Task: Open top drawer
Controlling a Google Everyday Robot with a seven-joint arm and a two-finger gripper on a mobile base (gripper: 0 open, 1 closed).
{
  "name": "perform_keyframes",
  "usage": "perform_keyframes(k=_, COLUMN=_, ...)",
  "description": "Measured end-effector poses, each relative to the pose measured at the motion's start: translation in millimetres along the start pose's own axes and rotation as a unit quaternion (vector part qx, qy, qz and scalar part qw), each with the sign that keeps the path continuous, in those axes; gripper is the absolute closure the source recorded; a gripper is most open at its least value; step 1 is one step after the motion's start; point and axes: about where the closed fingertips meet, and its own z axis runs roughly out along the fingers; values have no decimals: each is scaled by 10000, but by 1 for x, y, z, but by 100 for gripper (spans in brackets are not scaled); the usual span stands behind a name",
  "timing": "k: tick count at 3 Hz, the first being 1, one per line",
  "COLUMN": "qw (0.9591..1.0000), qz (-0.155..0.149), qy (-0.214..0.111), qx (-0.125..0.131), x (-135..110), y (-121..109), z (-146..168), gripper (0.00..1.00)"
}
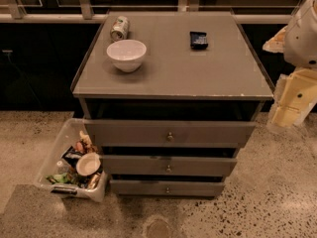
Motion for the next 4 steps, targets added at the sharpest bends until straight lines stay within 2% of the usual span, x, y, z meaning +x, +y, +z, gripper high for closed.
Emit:
perform_keyframes(k=1, qw=10000, qz=-22, qy=-16, qx=9, x=0, y=4, z=2, gripper=0)
perform_keyframes(k=2, qw=9999, qz=-101, qy=-110, qx=-37, x=6, y=26, z=18, gripper=0)
perform_keyframes(k=3, qw=9991, qz=-307, qy=-243, qx=145, x=15, y=62, z=37, gripper=0)
perform_keyframes(k=4, qw=9973, qz=-481, qy=-73, qx=556, x=24, y=94, z=64, gripper=0)
